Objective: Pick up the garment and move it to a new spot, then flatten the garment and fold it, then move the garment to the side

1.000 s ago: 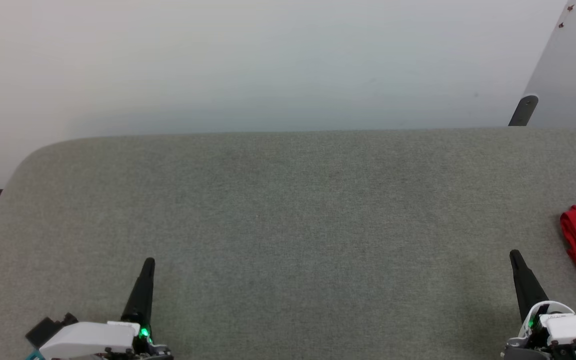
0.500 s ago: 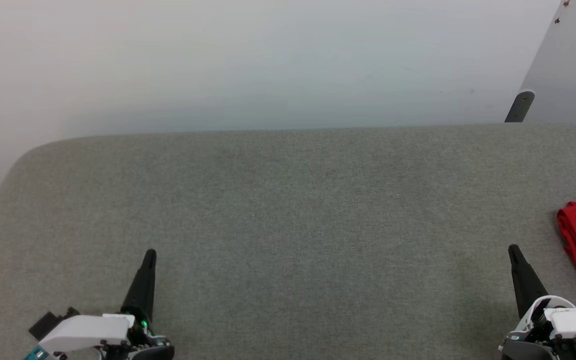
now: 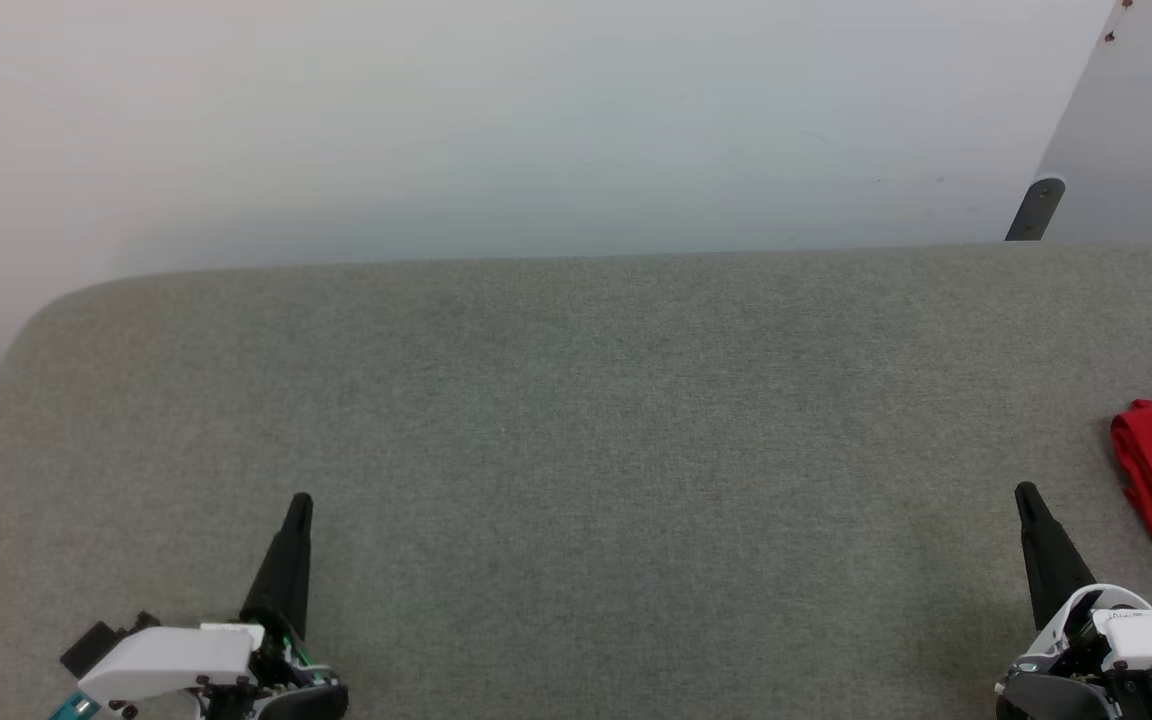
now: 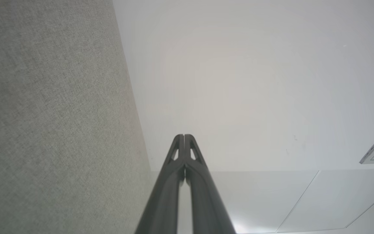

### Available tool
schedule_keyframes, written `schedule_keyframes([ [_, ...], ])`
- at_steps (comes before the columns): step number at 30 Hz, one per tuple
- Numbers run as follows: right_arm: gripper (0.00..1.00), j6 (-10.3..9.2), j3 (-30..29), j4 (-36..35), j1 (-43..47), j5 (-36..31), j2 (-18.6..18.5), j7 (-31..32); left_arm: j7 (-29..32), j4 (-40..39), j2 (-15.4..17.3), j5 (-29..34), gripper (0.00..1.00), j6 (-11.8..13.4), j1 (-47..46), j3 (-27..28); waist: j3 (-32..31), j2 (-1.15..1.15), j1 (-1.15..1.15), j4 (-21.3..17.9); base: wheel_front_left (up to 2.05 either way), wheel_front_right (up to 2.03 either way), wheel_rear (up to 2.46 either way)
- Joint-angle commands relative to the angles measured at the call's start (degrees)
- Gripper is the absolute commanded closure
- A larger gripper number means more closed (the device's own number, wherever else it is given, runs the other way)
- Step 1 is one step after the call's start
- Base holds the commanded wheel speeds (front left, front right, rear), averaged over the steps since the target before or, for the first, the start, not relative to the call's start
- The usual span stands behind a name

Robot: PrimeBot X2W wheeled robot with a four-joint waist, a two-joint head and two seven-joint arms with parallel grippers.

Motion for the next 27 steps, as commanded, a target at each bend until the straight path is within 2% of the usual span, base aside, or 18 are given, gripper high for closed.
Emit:
schedule_keyframes([
  [1, 1.00, 0.02, 0.1, 0.0, -0.2, 0.2, 0.2, 0.1, 0.2, 0.1, -0.1, -0.1, 1.00, -0.3, -0.6, 0.2, 0.0, 0.00, 0.00, 0.0, 0.00, 0.00, 0.00],
  [27, 1.00, 0.02, 0.1, 0.0, -0.2, 0.1, 0.2, 0.1, 0.3, 0.1, -0.3, 0.2, 1.00, -0.3, -0.6, 0.4, 0.0, 0.00, 0.00, 0.0, 0.00, 0.00, 0.00],
])
